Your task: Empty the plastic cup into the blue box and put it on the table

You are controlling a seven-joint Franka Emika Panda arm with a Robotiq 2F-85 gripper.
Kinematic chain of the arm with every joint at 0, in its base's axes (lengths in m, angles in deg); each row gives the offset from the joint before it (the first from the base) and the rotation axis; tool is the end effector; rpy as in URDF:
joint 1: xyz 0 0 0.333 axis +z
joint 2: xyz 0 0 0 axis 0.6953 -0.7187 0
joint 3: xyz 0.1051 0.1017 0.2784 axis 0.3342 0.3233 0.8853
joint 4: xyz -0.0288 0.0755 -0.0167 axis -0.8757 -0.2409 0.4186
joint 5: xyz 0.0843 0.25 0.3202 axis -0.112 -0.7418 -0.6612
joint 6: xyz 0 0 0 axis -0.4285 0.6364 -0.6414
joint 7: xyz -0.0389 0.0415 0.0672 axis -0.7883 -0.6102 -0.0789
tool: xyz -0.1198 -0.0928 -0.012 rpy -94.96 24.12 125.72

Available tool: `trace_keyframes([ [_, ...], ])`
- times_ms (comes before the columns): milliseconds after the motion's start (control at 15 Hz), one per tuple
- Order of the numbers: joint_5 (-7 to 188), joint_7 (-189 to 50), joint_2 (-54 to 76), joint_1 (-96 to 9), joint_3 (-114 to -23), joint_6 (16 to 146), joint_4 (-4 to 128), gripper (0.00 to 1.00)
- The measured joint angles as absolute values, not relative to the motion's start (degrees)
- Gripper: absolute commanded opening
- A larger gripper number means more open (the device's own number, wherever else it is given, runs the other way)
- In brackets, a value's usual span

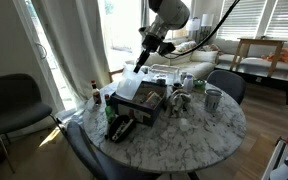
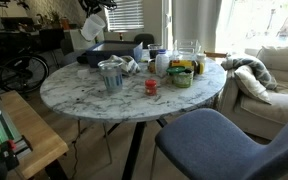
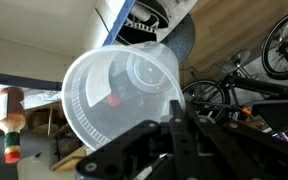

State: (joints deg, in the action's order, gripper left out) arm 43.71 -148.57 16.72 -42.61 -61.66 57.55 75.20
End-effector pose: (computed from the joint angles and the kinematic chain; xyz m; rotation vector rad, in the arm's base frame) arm 0.6218 0.1181 0.3860 -2.1511 -1.2394 -0.4290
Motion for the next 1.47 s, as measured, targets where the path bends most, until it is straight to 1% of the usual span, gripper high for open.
trace_keyframes([
  [67, 43.7, -148.6, 16.8, -42.6, -61.7, 57.6, 75.3, 0.05],
  [133, 43.8, -148.6, 16.8, -42.6, -61.7, 57.6, 75.3, 0.01],
  [333, 43.8, -147.9, 16.8, -42.6, -61.6, 59.2, 75.3, 0.01],
  [733, 47.5, -139.1, 16.8, -40.5, -59.9, 81.9, 76.4, 0.01],
  [1067, 63.9, -120.6, 17.7, -37.4, -60.4, 95.7, 82.0, 0.01],
  [1200, 71.8, -111.8, 19.8, -35.2, -62.8, 97.9, 86.4, 0.01],
  [1467, 87.8, -94.3, 26.9, -32.2, -69.0, 97.8, 95.6, 0.01],
])
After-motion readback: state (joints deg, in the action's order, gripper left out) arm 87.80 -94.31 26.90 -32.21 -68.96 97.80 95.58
